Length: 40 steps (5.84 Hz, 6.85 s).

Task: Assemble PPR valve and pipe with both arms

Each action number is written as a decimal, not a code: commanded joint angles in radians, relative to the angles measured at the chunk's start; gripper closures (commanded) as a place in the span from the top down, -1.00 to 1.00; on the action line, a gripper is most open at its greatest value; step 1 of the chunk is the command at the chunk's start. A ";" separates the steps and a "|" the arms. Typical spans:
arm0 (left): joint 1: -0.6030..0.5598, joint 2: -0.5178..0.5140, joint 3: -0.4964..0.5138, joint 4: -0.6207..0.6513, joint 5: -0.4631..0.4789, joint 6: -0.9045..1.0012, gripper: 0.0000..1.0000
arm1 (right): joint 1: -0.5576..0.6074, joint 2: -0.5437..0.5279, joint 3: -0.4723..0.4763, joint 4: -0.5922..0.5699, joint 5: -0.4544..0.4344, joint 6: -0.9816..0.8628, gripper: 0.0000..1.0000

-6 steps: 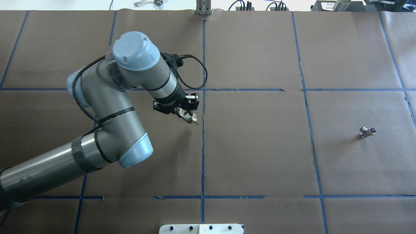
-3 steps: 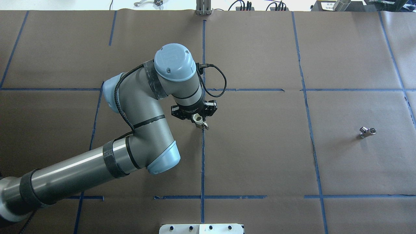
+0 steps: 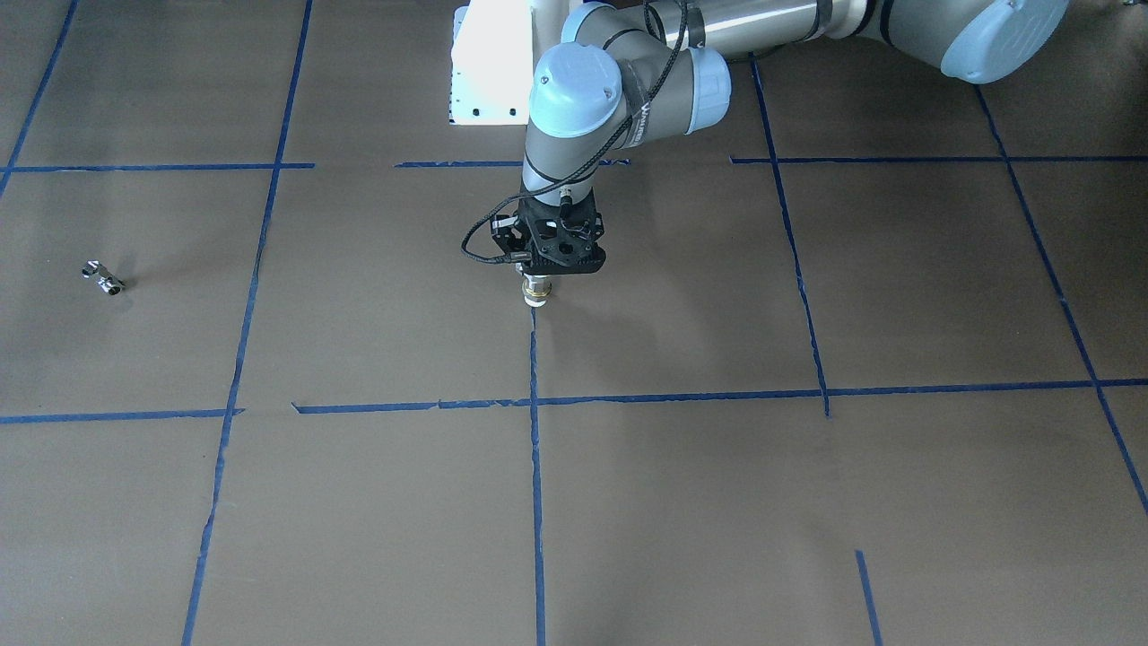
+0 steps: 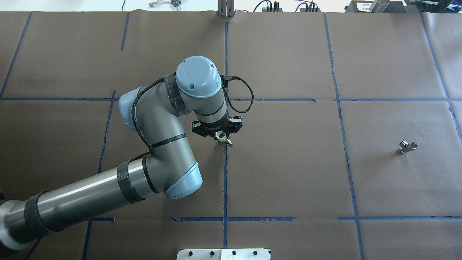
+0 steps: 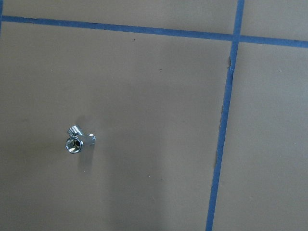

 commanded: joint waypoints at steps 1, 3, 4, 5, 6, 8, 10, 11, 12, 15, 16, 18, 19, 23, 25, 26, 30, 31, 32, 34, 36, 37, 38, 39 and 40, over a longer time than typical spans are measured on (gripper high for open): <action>0.006 0.000 0.001 -0.002 0.002 0.003 -0.88 | 0.000 -0.001 -0.004 0.000 0.000 0.000 1.00; 0.011 0.000 0.000 -0.005 0.002 0.004 -0.46 | -0.002 -0.001 -0.010 0.000 0.003 0.000 1.00; 0.011 0.000 0.000 -0.008 0.001 0.004 -0.35 | 0.000 -0.003 -0.010 0.000 0.005 0.000 1.00; 0.011 0.002 0.001 -0.013 0.001 0.004 0.23 | -0.002 -0.001 -0.010 0.000 0.006 0.000 1.00; 0.011 0.002 0.000 -0.014 -0.001 0.004 0.60 | -0.002 -0.001 -0.010 0.000 0.006 0.000 1.00; 0.011 0.002 -0.011 -0.016 -0.002 0.003 0.80 | -0.006 -0.001 -0.010 0.000 0.008 0.001 1.00; 0.001 0.014 -0.093 -0.010 -0.007 -0.002 0.93 | -0.076 0.002 0.005 0.012 0.048 0.003 1.00; -0.005 0.041 -0.146 -0.003 -0.008 -0.002 0.93 | -0.142 0.001 0.005 0.126 0.043 0.121 1.00; -0.029 0.098 -0.216 -0.003 -0.011 -0.002 0.93 | -0.241 -0.006 0.002 0.310 0.014 0.387 1.00; -0.074 0.242 -0.352 -0.010 -0.013 0.003 0.93 | -0.487 -0.001 -0.037 0.523 -0.219 0.624 0.98; -0.072 0.243 -0.355 -0.011 -0.013 0.000 0.94 | -0.544 0.002 -0.064 0.563 -0.280 0.623 0.95; -0.074 0.244 -0.359 -0.011 -0.012 0.000 0.95 | -0.564 0.011 -0.114 0.607 -0.285 0.621 0.88; -0.074 0.243 -0.362 -0.011 -0.012 0.000 0.95 | -0.574 0.014 -0.130 0.611 -0.285 0.618 0.84; -0.075 0.244 -0.367 -0.011 -0.012 0.000 0.97 | -0.592 0.077 -0.183 0.614 -0.287 0.617 0.59; -0.075 0.244 -0.372 -0.011 -0.012 -0.002 0.97 | -0.589 0.070 -0.185 0.614 -0.288 0.620 -0.13; -0.077 0.244 -0.378 -0.010 -0.012 -0.002 0.97 | -0.589 0.068 -0.183 0.614 -0.287 0.621 -0.69; -0.097 0.337 -0.497 -0.006 -0.013 -0.004 0.97 | -0.601 0.236 0.006 0.476 -0.255 0.966 -1.00; -0.104 0.389 -0.528 -0.010 -0.013 0.003 0.97 | -0.648 0.345 0.052 0.389 -0.256 1.115 -1.00; -0.114 0.432 -0.545 -0.014 -0.013 0.006 0.97 | -0.732 0.522 0.051 0.291 -0.271 1.308 -1.00; -0.117 0.550 -0.577 -0.022 -0.010 0.097 0.97 | -0.842 0.799 0.028 0.036 -0.361 1.478 -1.00; -0.115 0.574 -0.576 -0.025 -0.008 0.098 0.97 | -0.908 0.995 -0.164 0.032 -0.425 1.621 -1.00; -0.115 0.574 -0.576 -0.025 -0.008 0.096 0.97 | -0.931 1.010 -0.200 0.032 -0.442 1.652 -1.00; -0.111 0.574 -0.562 -0.025 -0.008 0.093 0.98 | -0.942 1.013 -0.216 0.031 -0.454 1.654 -1.00; -0.112 0.575 -0.556 -0.022 -0.007 0.096 1.00 | -0.954 1.011 -0.234 0.031 -0.455 1.654 -1.00; -0.112 0.577 -0.559 -0.022 -0.005 0.096 1.00 | -0.962 1.013 -0.236 0.031 -0.465 1.654 -1.00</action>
